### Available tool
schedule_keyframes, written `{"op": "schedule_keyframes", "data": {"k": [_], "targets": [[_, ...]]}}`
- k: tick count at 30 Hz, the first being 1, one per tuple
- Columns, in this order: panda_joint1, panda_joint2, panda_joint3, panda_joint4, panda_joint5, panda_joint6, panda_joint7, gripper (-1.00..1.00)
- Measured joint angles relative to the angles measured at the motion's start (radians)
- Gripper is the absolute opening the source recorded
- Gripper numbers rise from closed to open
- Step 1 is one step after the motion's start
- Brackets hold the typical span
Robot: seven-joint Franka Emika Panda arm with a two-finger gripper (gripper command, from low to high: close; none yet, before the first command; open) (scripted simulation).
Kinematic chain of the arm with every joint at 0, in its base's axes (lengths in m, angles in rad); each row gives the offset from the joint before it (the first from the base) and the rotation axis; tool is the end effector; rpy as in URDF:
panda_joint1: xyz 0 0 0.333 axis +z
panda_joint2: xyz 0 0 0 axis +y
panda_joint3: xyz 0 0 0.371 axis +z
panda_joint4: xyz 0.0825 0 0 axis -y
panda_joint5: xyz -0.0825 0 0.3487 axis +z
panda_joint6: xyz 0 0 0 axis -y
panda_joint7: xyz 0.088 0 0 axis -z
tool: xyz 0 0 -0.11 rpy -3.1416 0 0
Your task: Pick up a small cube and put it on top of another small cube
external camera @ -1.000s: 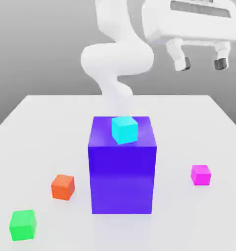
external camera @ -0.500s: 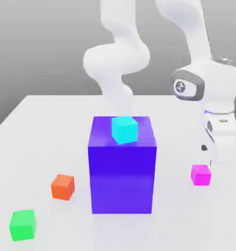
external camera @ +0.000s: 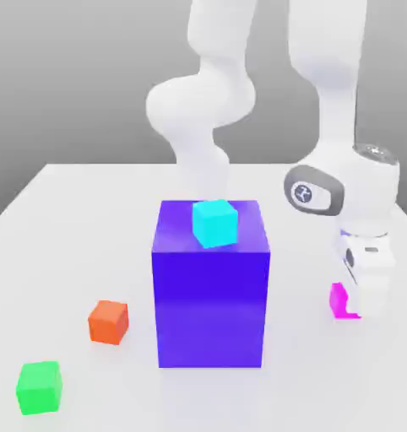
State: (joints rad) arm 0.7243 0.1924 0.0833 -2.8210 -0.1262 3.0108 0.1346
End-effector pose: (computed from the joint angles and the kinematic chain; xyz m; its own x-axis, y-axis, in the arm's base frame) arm 0.2453 0.2712 0.2362 0.6991 0.7150 -0.0009 0.7150 -0.6991 0.0005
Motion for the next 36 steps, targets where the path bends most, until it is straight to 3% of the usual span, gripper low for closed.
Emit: {"op": "schedule_keyframes", "data": {"k": [6,22,36], "targets": [[-0.023,-0.168,0.041,-0.017,0.135,-0.15,-0.088,-1.0],[-0.51,-0.097,-0.183,0.271,0.359,-0.389,-0.13,-1.0],[-0.79,0.007,-0.483,0.415,0.287,-0.429,-0.061,-1.0]]}}
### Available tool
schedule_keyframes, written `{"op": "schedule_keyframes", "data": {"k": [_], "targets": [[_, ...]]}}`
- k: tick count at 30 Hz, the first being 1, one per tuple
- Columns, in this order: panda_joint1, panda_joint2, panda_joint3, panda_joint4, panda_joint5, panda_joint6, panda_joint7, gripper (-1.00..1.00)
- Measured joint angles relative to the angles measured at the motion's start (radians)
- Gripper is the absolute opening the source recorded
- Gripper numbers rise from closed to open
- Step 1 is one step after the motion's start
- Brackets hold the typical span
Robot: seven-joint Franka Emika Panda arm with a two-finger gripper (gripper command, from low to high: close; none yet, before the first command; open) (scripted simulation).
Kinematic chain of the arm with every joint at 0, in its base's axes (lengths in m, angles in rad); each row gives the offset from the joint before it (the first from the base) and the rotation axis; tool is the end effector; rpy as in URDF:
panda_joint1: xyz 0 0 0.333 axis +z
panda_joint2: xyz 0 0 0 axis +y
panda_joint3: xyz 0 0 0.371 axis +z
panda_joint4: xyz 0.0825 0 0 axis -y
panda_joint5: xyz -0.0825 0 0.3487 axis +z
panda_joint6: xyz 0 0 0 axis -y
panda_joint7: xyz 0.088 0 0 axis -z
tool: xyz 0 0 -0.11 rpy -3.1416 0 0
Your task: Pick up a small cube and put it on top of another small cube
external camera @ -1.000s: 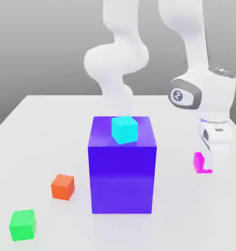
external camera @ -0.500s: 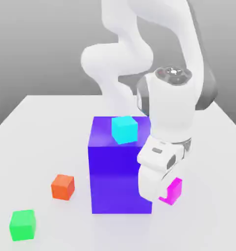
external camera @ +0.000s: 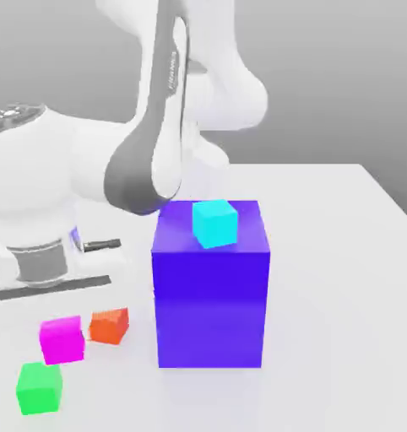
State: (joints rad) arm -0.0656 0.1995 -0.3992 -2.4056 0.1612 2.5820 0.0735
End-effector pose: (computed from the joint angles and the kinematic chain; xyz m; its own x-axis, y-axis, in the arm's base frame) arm 0.4371 -0.2195 0.3184 0.7849 -0.6196 -0.0036 -0.6196 -0.7849 -0.0076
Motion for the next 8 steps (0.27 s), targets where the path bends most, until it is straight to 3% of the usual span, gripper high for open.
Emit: {"op": "schedule_keyframes", "data": {"k": [4,5,8], "targets": [[-0.051,0.128,0.053,0.013,0.095,0.107,-0.069,-1.0],[-0.06,0.148,0.064,0.015,0.109,0.123,-0.079,1.0],[-0.06,0.148,0.064,0.015,0.109,0.123,-0.079,1.0]]}}
